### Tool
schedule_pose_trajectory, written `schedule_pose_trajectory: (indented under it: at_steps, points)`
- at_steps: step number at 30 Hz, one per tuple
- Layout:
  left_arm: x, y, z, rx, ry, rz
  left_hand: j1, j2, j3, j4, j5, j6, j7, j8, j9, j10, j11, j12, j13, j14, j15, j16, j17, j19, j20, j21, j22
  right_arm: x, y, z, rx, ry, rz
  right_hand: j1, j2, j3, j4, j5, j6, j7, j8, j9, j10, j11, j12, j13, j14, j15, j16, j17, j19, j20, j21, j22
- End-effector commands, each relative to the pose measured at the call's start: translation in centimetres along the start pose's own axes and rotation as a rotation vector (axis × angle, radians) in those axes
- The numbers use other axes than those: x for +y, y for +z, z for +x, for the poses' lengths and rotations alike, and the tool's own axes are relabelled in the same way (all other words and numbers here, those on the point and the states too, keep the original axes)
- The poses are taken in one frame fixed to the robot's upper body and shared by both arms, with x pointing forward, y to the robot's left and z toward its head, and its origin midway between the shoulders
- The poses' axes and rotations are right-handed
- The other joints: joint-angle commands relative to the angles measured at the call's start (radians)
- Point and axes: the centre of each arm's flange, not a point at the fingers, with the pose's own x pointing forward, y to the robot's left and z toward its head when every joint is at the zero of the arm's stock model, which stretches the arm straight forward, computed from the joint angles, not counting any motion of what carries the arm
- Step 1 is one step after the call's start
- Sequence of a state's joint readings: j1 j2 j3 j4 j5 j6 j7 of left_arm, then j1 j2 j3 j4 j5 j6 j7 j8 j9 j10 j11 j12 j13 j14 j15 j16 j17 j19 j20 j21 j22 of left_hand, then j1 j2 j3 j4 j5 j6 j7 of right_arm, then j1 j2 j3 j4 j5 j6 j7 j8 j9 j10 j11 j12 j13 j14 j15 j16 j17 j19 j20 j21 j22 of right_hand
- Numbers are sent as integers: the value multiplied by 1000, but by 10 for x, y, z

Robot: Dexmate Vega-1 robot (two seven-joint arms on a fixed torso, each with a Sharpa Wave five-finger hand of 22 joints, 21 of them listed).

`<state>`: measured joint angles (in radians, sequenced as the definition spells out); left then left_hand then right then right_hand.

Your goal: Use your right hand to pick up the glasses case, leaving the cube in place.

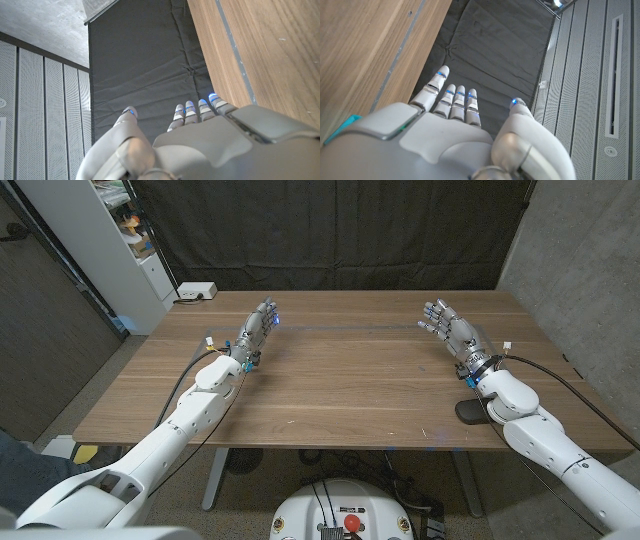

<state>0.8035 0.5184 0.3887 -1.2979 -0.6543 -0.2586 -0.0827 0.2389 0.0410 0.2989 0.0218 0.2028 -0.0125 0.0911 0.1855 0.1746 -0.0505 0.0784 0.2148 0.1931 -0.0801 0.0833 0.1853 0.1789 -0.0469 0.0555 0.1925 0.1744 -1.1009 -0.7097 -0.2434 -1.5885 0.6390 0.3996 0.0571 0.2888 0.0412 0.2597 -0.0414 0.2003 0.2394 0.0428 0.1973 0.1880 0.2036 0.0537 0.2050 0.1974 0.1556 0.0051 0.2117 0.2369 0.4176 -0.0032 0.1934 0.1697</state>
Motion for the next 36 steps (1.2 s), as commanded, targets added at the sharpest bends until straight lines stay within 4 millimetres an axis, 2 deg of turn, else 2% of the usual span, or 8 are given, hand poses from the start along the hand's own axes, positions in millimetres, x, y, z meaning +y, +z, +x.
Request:
schedule_pose_trajectory:
  at_steps: [1, 16, 36]
  points:
    - [-3, 2, -2, -4, -1, 4, 6, 6, 2, -5, -1, 6, 7, 2, 3, 2, 0, 0, 2, -1, 6, 4, 4, -10, 4, 5, 5, -1, 4, -7, -15, 11, -13, 1, 7, 0, -4, 5, 9, -3, 6, 5, 15, -1, 3, 4, 9, 1, 4, 1, 9, -3, 4, 2]
    - [-4, 1, -6, 0, -7, 6, 7, 7, 1, -7, -2, 6, 6, 2, 3, 3, -1, 0, 2, -2, 5, 3, 4, -11, 5, 5, 5, -3, 13, -23, -30, 18, -27, 1, 8, 0, -6, 5, 12, -4, 7, 5, 20, -3, 4, 4, 17, -2, 6, -1, 18, -8, 6, 1]
    - [-2, 3, -7, -3, -6, 7, 7, 8, 1, -10, -3, 7, 7, 2, 3, 3, -1, -1, 2, -2, 5, 3, 4, -11, 5, 5, 5, -1, 16, -26, -20, 46, -53, -1, 9, -1, -6, 5, 17, -4, 8, 5, 25, -3, 4, 5, 22, -4, 7, -3, 21, -8, 5, 1]
